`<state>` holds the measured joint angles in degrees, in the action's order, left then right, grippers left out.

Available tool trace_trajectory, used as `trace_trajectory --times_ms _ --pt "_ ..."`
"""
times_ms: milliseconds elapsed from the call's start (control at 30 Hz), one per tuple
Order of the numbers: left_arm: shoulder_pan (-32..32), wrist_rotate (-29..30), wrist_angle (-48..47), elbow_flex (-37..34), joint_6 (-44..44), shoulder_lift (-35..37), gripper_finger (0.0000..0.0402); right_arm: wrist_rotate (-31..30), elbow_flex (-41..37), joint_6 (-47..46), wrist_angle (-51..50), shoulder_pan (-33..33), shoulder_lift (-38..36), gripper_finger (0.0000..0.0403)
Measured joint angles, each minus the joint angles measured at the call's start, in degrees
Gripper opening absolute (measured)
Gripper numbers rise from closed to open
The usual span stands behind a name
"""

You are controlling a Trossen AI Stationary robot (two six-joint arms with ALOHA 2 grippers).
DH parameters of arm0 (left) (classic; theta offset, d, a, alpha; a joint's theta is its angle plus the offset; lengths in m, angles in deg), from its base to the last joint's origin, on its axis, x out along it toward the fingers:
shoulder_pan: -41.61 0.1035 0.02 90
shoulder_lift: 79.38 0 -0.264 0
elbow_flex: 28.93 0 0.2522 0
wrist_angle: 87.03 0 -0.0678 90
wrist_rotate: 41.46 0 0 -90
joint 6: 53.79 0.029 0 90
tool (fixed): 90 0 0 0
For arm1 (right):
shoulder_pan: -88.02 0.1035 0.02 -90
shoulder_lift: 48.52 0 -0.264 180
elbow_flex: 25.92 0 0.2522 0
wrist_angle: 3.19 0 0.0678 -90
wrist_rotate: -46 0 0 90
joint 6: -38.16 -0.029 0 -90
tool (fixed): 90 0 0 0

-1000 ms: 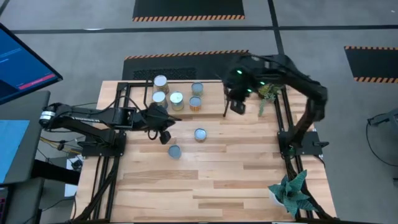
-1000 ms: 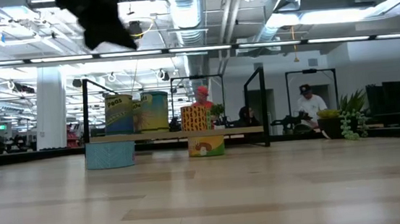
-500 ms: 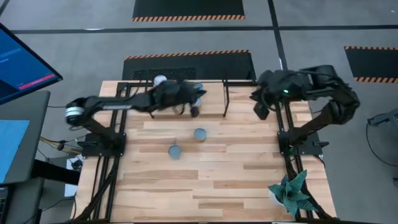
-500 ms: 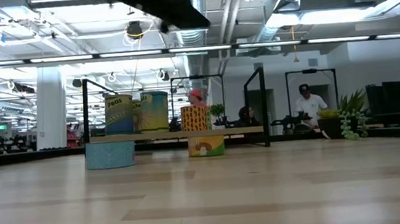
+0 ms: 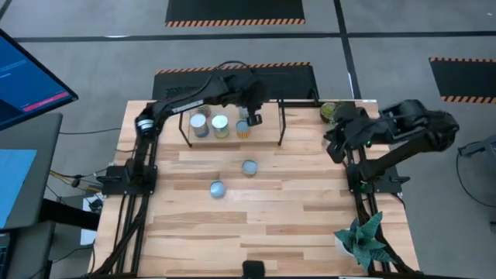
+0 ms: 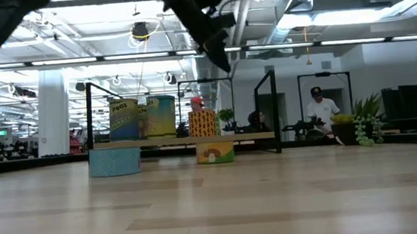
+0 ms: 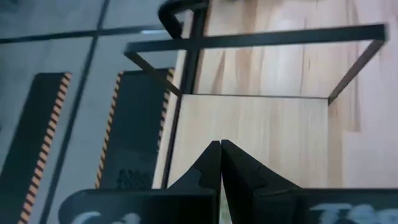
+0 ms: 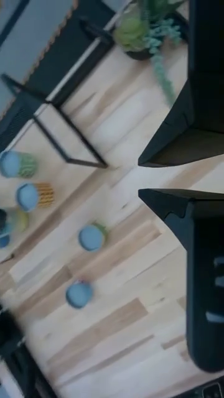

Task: Pick and place cans onto a shelf
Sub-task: Put the canned peas on the shelf

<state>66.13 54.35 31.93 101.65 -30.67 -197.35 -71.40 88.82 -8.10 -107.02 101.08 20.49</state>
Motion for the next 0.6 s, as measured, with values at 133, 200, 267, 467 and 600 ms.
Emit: trace_trajectory --times_ms 133,200,267,467,600 --pt "0.9 -2.3 -3.2 5.1 1.8 -6.1 0.0000 -0.1 -5.1 -4.8 0.0 1.8 -1.4 0.0092" --pt "1.2 -1.9 -3.9 6.6 2.9 -8.9 0.0000 -0.1 -6.9 -6.8 -0.1 2.6 -1.8 0.0092" --pt "1.5 -1.8 -5.1 8.0 3.5 -11.5 0.0000 -0.1 -8.1 -8.3 0.0 3.6 -1.9 0.0092" --pt "2.0 1.6 -6.1 9.3 2.3 -15.7 0.0000 -0.1 -10.0 -10.8 0.2 5.9 -2.0 0.0092" --pt "2.6 4.5 -8.3 9.4 2.3 -16.2 0.0000 -0.9 -10.1 -10.9 0.4 7.0 -1.7 0.0092"
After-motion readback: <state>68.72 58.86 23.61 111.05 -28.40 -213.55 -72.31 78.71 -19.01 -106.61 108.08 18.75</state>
